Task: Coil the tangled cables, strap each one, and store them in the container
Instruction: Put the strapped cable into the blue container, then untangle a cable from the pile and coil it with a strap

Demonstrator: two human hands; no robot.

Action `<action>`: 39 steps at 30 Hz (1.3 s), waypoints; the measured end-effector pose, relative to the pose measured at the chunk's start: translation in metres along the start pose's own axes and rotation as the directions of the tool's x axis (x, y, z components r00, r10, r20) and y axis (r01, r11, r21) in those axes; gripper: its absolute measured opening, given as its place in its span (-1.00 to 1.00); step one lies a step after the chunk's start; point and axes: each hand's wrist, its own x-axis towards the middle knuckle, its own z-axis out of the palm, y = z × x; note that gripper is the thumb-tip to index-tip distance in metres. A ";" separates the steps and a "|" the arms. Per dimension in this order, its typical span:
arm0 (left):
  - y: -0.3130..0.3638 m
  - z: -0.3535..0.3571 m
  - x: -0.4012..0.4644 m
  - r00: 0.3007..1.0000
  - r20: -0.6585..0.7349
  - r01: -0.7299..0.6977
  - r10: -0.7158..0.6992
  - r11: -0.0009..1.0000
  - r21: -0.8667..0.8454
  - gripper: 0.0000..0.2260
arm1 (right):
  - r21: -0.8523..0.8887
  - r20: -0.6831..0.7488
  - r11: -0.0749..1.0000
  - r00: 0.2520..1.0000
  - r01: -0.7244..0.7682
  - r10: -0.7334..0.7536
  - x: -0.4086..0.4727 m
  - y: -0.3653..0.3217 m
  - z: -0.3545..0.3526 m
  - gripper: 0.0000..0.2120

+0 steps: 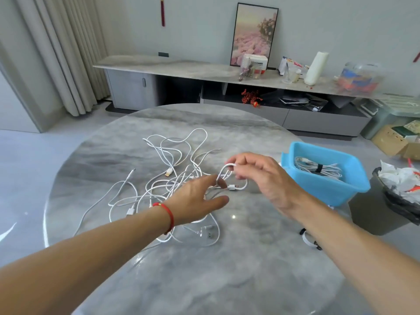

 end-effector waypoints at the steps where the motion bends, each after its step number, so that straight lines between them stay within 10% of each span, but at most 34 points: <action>1: 0.002 0.000 0.006 1.000 -0.026 0.009 -0.010 0.999 -0.031 -0.72 | 0.192 -0.003 0.981 1.000 0.002 -0.001 -0.001 -0.006 -0.002 -0.81; 4: 0.007 0.004 0.018 1.000 -0.025 -0.008 0.009 1.000 0.016 -0.69 | 0.614 -0.021 0.789 1.000 0.018 -0.006 -0.003 -0.023 -0.002 -0.79; 7: 0.008 0.009 0.027 0.999 -0.003 0.032 -0.032 0.999 0.043 -0.58 | 0.635 -0.174 0.773 0.974 -0.002 0.145 0.001 -0.029 -0.005 -0.66; 11: 0.004 0.003 0.032 0.999 -0.007 0.044 -0.044 0.976 0.214 -0.51 | -0.034 -0.403 0.977 0.897 -0.212 0.180 0.005 -0.011 -0.023 -0.72; 13: 0.002 0.000 0.031 0.999 -0.036 0.041 -0.029 0.925 0.378 -0.53 | -0.459 -0.351 0.844 0.930 -0.276 0.113 0.004 0.001 -0.026 -0.79; 19: -0.003 -0.009 0.030 0.994 -0.109 0.018 0.025 0.926 0.377 -0.75 | -0.865 0.018 0.484 0.957 -0.131 0.291 0.003 0.018 0.001 -0.65; 25: -0.022 -0.019 0.029 0.993 -0.064 0.110 -0.096 0.954 0.280 -0.67 | -0.296 0.043 0.954 0.997 -0.041 0.056 0.014 0.013 -0.020 -0.60; 29: -0.033 -0.019 0.024 0.986 0.032 0.149 -0.165 0.946 0.288 -0.71 | 0.180 -0.009 0.984 1.000 0.016 -0.015 0.010 0.000 -0.040 -0.63; 39: -0.018 -0.029 0.027 0.971 0.116 0.161 -0.209 0.931 0.328 -0.63 | -0.192 -0.177 0.977 0.976 0.091 -0.125 0.000 -0.007 -0.049 -0.31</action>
